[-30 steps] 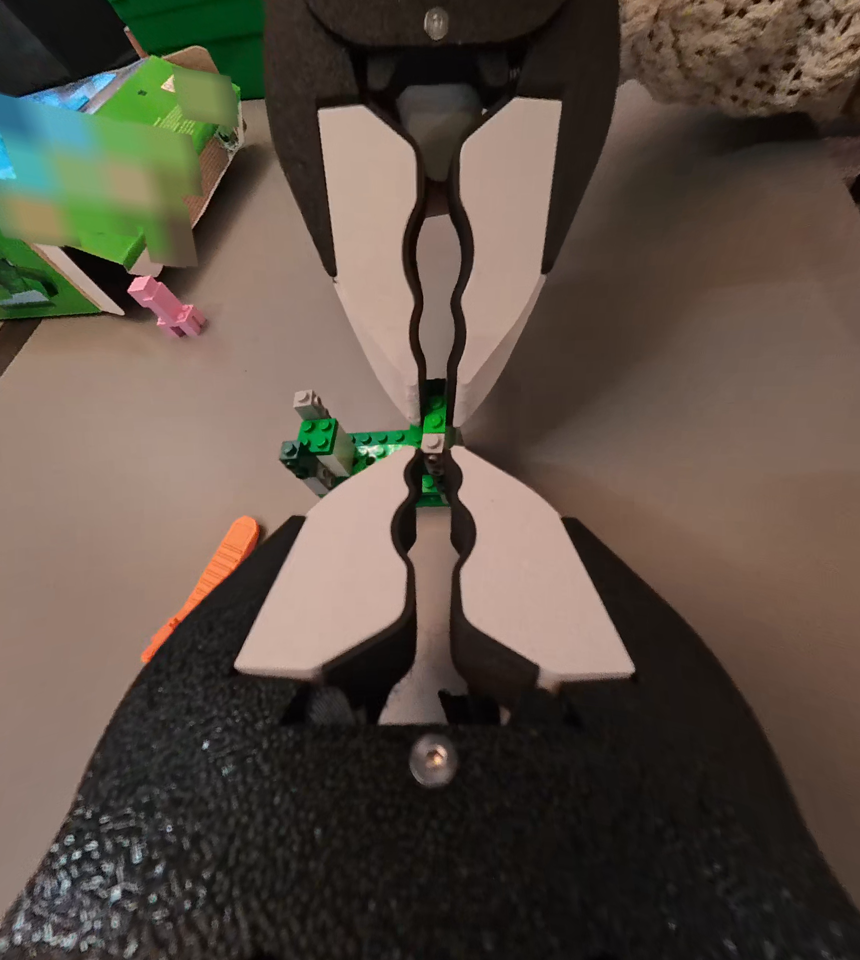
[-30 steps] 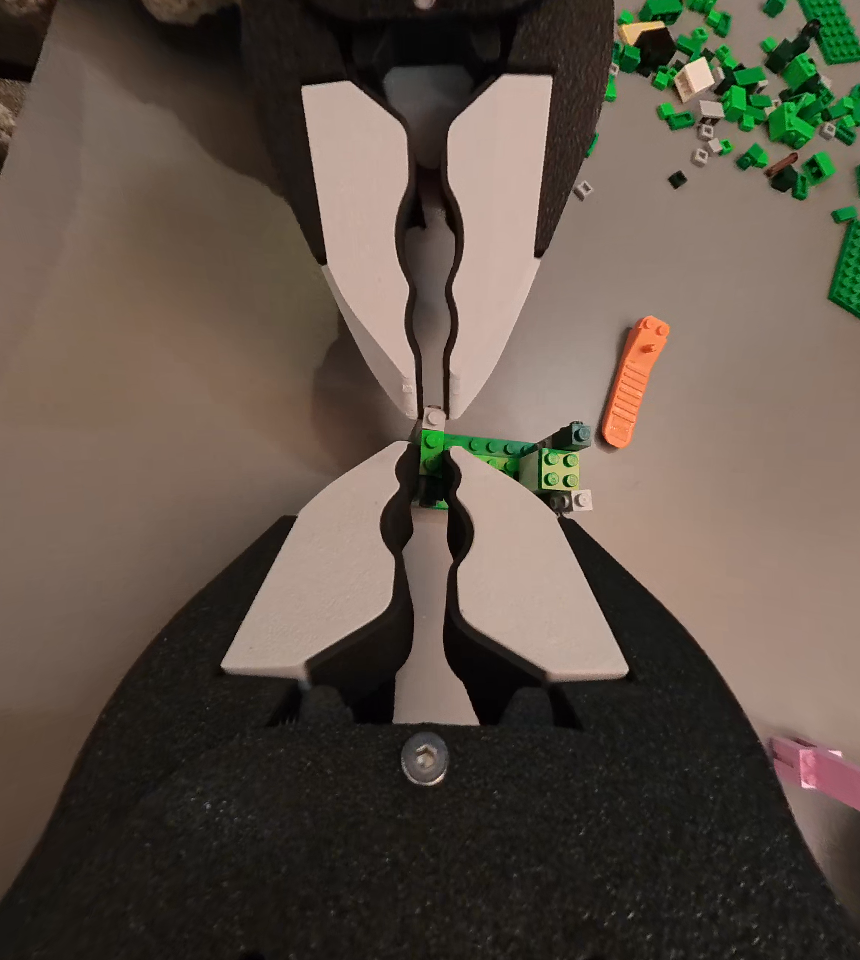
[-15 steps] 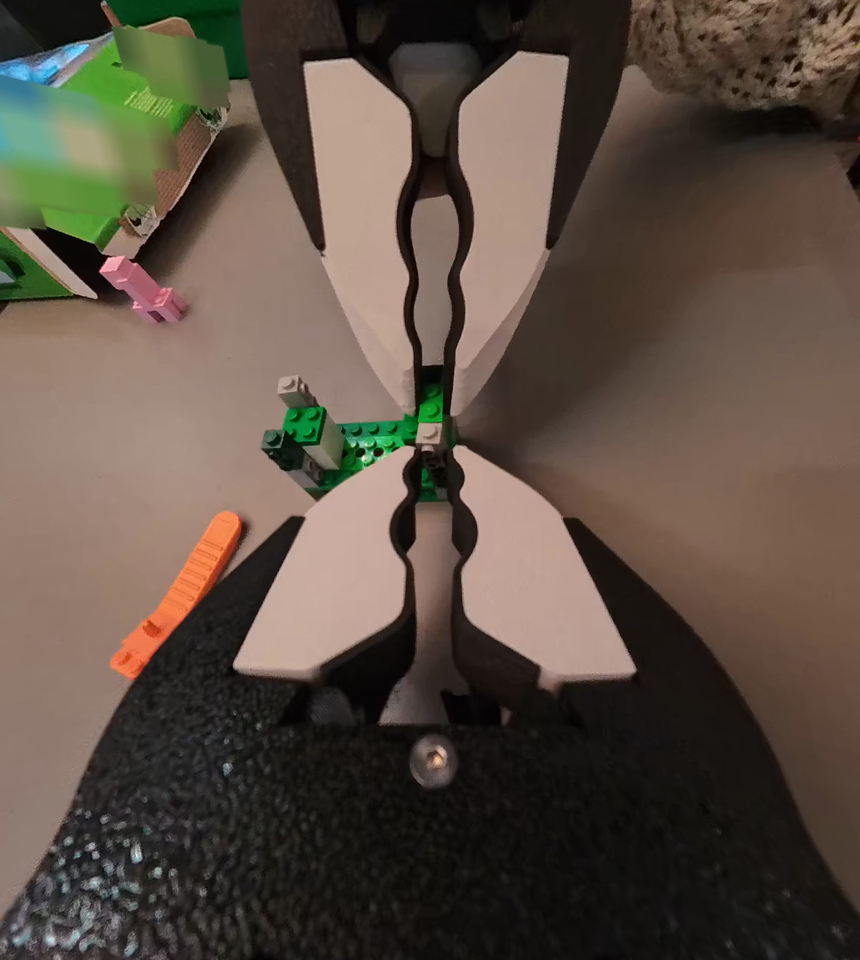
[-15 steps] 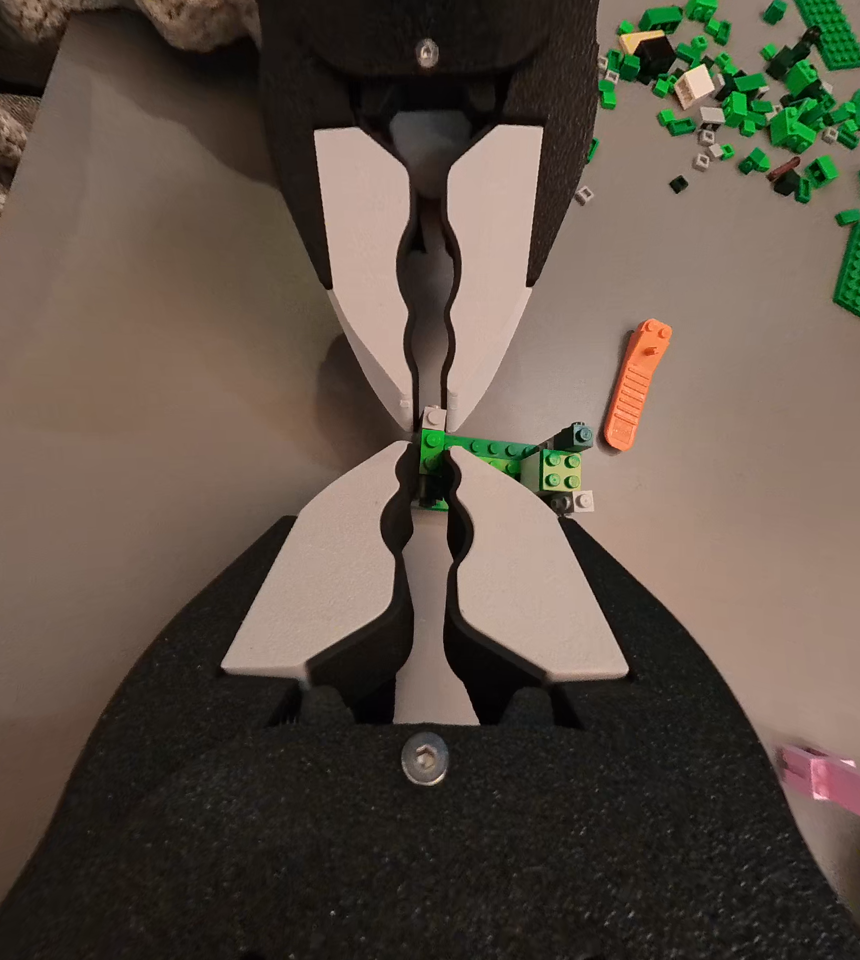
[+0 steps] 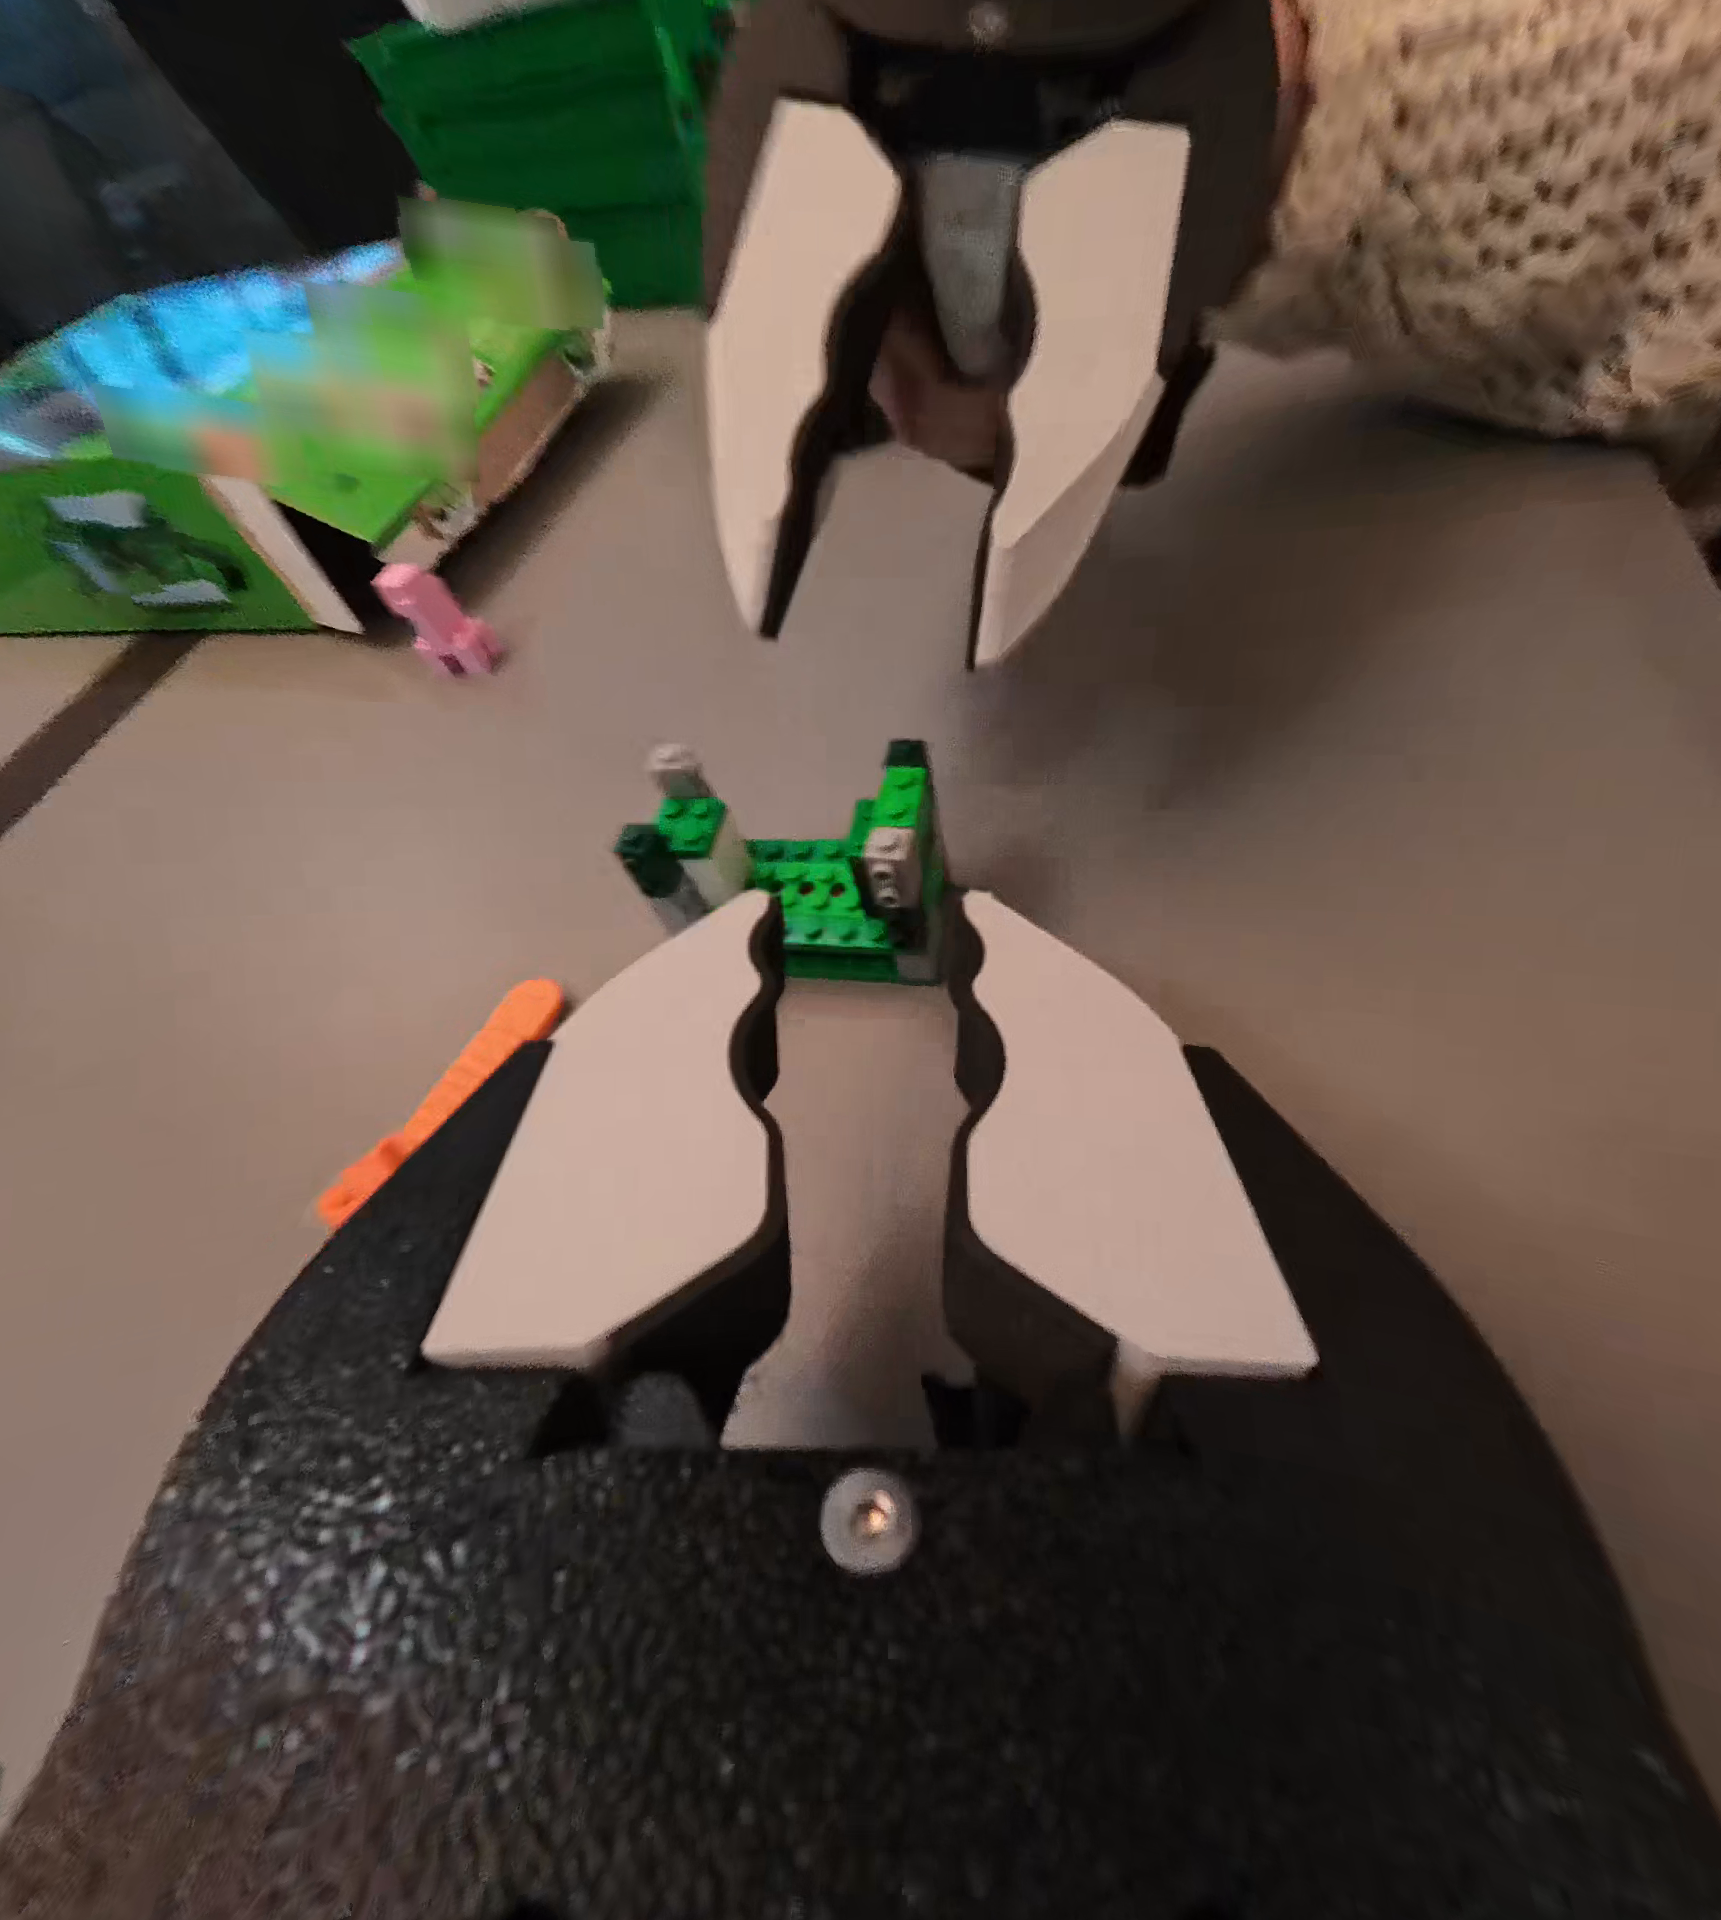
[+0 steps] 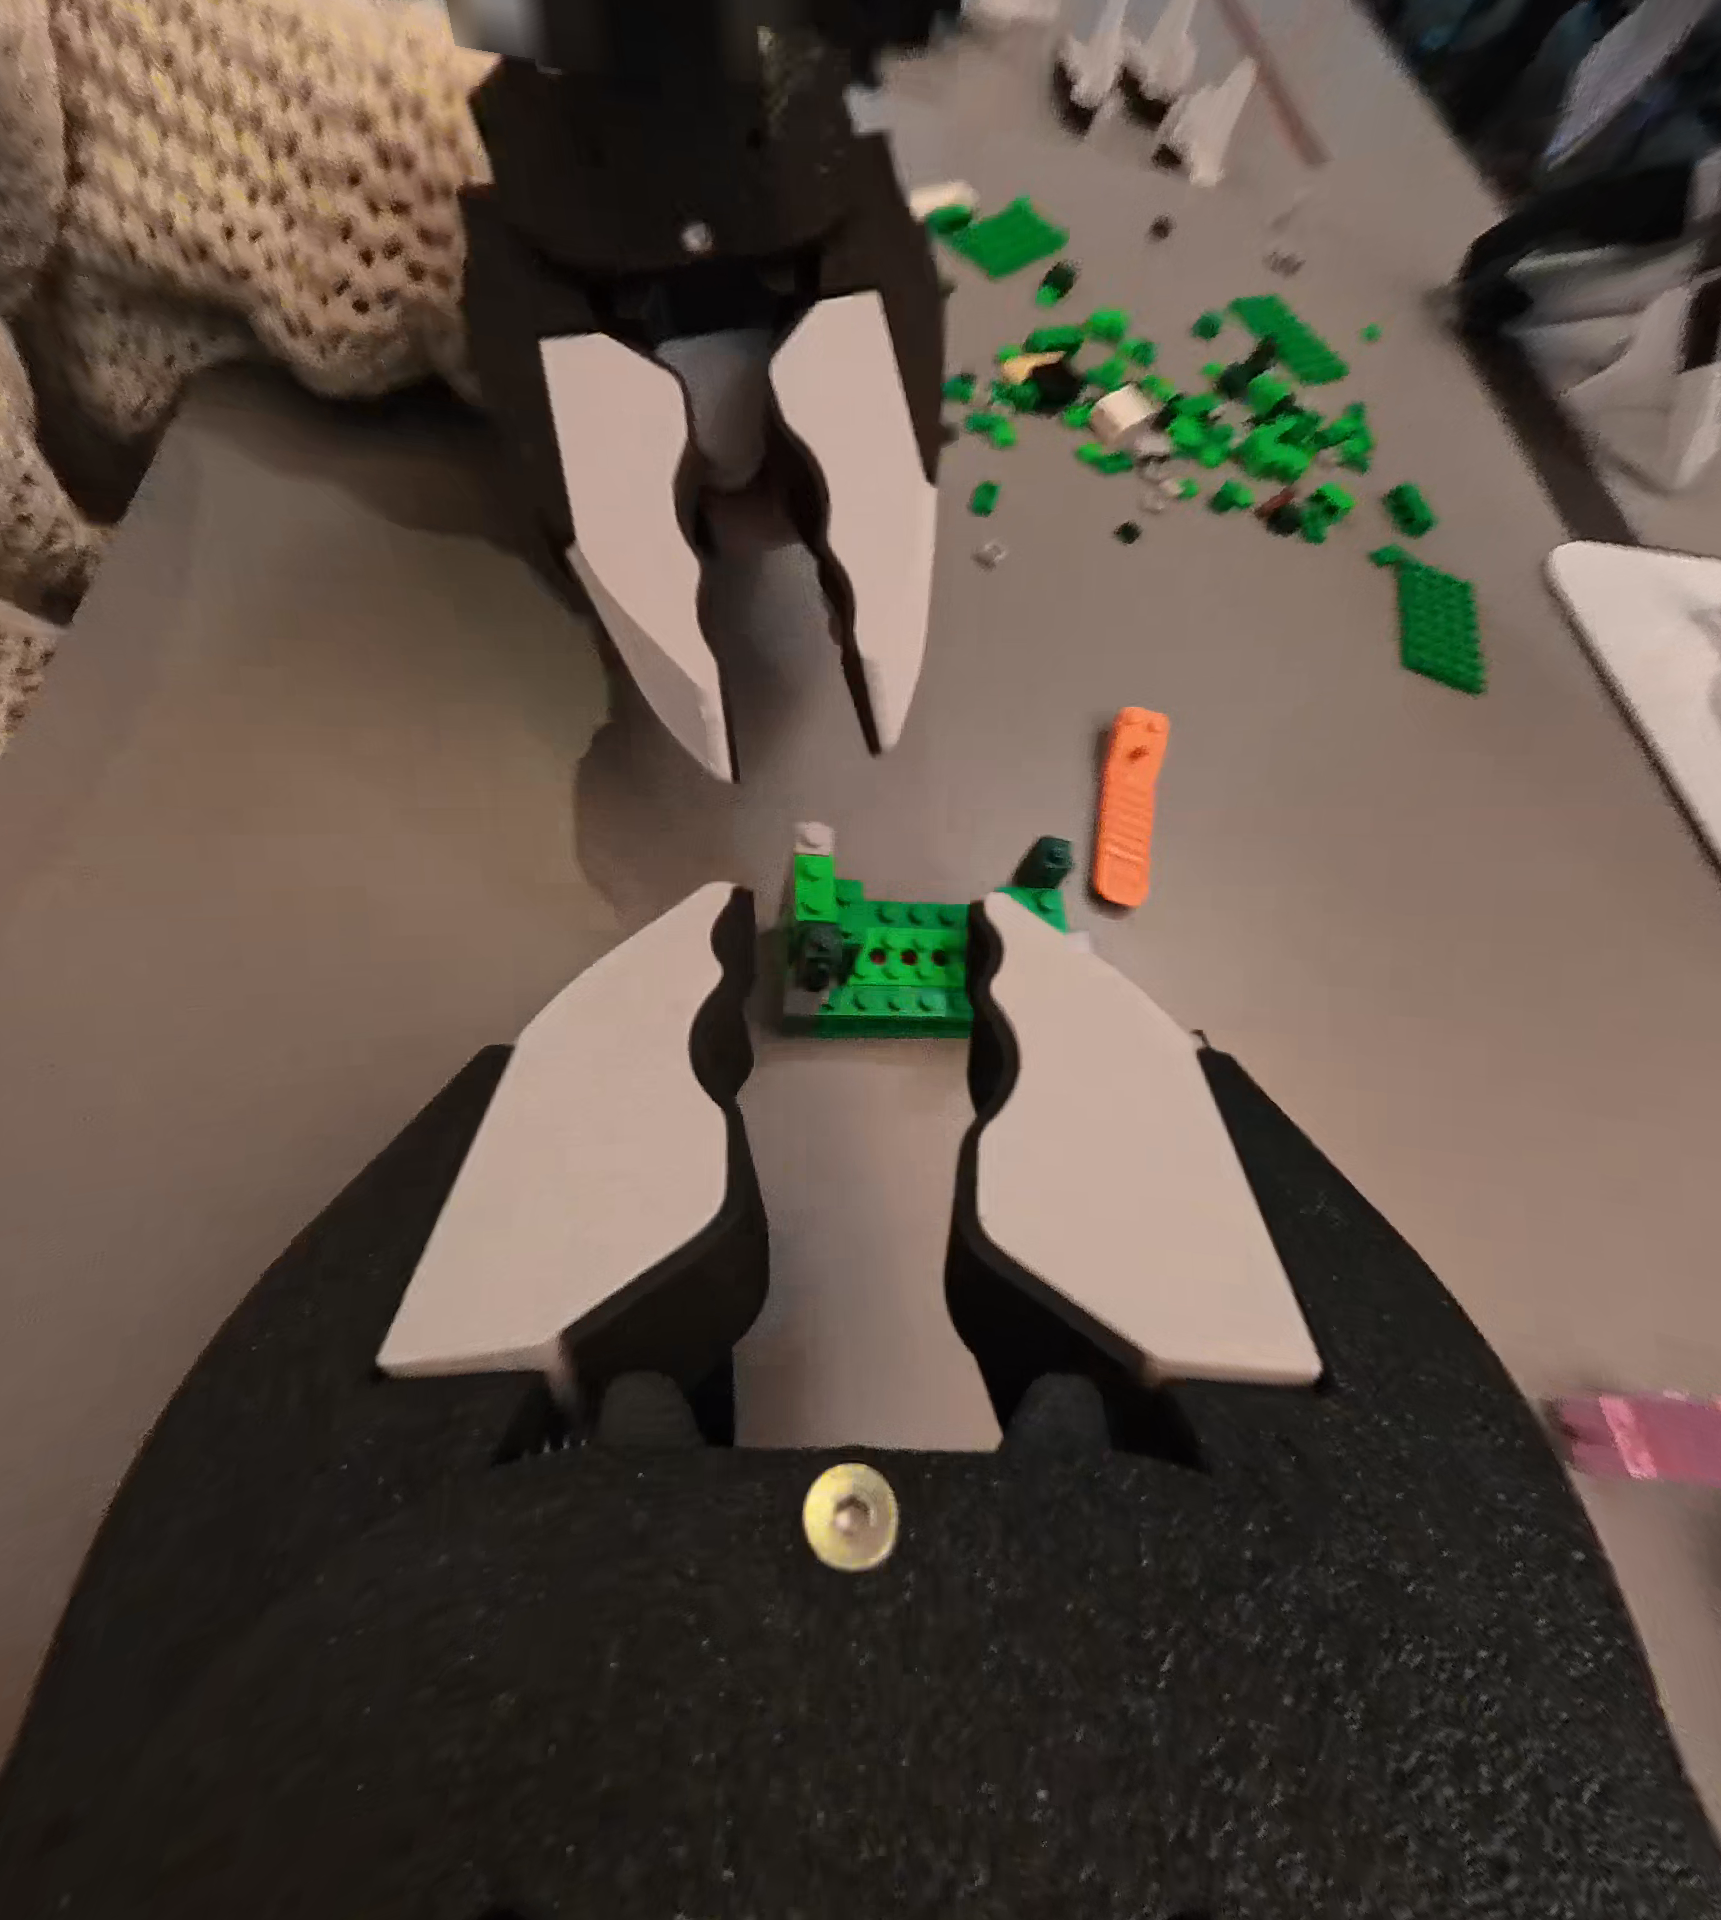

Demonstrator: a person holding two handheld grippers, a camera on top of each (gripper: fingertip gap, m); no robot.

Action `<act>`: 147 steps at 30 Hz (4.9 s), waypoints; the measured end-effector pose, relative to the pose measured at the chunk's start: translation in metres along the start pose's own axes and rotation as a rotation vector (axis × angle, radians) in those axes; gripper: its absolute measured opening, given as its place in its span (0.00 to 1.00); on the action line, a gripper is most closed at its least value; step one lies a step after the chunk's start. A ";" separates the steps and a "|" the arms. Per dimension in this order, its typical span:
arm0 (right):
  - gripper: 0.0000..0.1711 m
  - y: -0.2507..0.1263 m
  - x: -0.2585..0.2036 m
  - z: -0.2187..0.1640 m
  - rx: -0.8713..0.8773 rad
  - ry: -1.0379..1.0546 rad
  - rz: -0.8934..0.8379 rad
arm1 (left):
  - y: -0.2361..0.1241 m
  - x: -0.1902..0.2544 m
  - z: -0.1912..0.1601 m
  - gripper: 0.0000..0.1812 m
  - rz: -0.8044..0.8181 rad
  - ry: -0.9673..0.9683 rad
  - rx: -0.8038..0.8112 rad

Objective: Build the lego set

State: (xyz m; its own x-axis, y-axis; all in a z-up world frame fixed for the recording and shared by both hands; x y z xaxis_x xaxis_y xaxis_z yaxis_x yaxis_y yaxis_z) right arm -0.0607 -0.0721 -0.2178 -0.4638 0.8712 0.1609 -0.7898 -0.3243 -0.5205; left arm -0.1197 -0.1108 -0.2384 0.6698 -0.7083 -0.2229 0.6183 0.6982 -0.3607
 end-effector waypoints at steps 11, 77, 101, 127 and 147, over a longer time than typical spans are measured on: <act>0.18 -0.051 0.055 -0.003 0.469 0.011 -0.683 | -0.064 -0.084 0.023 0.16 0.593 -0.151 0.432; 0.03 -0.054 0.061 -0.013 0.411 -0.107 -0.793 | -0.013 -0.072 0.027 0.05 0.545 0.053 0.365; 0.03 -0.050 0.057 -0.012 0.382 -0.154 -0.789 | -0.010 -0.067 0.027 0.02 0.525 0.096 0.349; 0.03 -0.058 0.059 -0.015 0.384 -0.124 -0.838 | -0.034 -0.038 0.012 0.05 0.507 0.278 0.092; 0.03 -0.063 0.066 -0.020 0.412 -0.051 -0.842 | -0.234 -0.198 -0.165 0.11 0.665 -0.233 -0.704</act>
State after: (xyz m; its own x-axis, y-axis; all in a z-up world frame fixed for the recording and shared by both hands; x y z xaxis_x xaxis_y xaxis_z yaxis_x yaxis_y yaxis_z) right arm -0.0332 0.0131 -0.1916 0.3163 0.8643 0.3911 -0.9486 0.2926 0.1205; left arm -0.4646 -0.1512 -0.2588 0.9022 -0.1045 -0.4185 -0.2464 0.6714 -0.6989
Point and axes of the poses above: each gripper's, where its closed fingertips meet, y out along the fingers, z out of its top, x = y × z across the jaws, the point moved 2 cm from there along -y, back along the fingers, and after that the axes turned 4 degrees about z, right-handed, at the moved point
